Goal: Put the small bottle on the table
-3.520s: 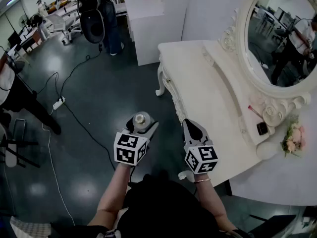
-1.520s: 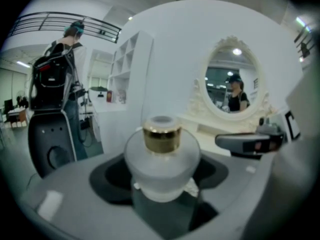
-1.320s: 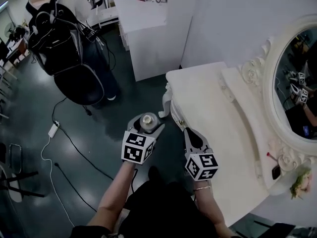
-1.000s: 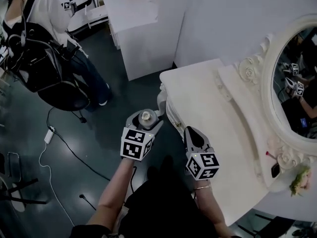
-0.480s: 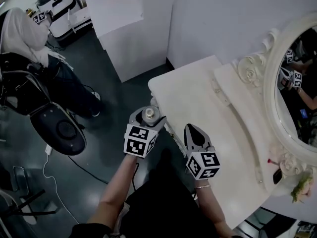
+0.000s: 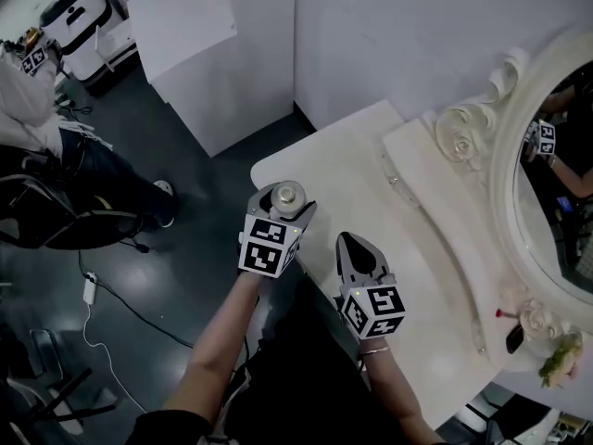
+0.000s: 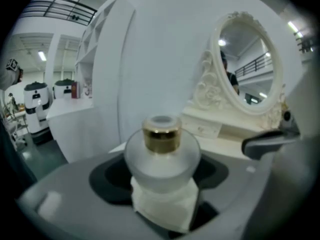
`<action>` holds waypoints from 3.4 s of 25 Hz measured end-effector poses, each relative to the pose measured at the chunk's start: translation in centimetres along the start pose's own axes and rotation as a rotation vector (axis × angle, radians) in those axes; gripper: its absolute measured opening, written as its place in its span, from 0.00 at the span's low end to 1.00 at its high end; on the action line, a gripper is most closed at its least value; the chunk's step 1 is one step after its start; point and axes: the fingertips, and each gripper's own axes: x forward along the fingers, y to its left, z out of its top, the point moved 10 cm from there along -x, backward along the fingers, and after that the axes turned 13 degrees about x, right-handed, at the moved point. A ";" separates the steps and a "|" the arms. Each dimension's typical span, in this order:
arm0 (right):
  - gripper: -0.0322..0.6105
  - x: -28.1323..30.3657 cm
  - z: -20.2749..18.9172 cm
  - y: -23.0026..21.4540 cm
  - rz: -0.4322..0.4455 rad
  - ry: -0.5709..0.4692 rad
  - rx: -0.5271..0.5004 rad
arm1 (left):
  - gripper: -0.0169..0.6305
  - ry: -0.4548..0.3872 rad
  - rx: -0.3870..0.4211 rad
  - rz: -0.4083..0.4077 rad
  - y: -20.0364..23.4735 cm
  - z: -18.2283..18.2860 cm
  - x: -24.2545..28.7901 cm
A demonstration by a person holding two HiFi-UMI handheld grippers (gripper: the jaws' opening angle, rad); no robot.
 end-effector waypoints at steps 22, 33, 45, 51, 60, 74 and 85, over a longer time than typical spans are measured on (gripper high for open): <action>0.06 2.3 1.1 -4.0 -0.056 0.015 0.038 | 0.55 0.023 0.097 -0.045 1.3 3.6 11.1; 0.06 2.2 1.3 -5.0 -0.068 0.014 0.048 | 0.55 0.029 0.130 -0.054 1.5 4.5 14.1; 0.06 1.7 1.2 -5.3 -0.073 0.013 0.050 | 0.55 0.043 0.180 -0.052 1.2 4.7 15.5; 0.06 1.2 1.2 -5.0 -0.074 0.010 0.045 | 0.55 0.033 0.182 -0.046 1.4 4.7 15.7; 0.06 0.3 0.9 -4.4 -0.070 0.002 0.036 | 0.60 0.005 0.149 -0.023 1.1 5.0 14.6; 0.06 -2.0 0.7 -3.3 -0.084 -0.043 0.010 | 0.42 -0.075 0.081 0.048 0.6 4.1 6.0; 0.06 -4.1 0.2 -1.6 -0.078 -0.066 -0.020 | 0.19 -0.106 0.039 0.137 -0.3 1.9 -1.5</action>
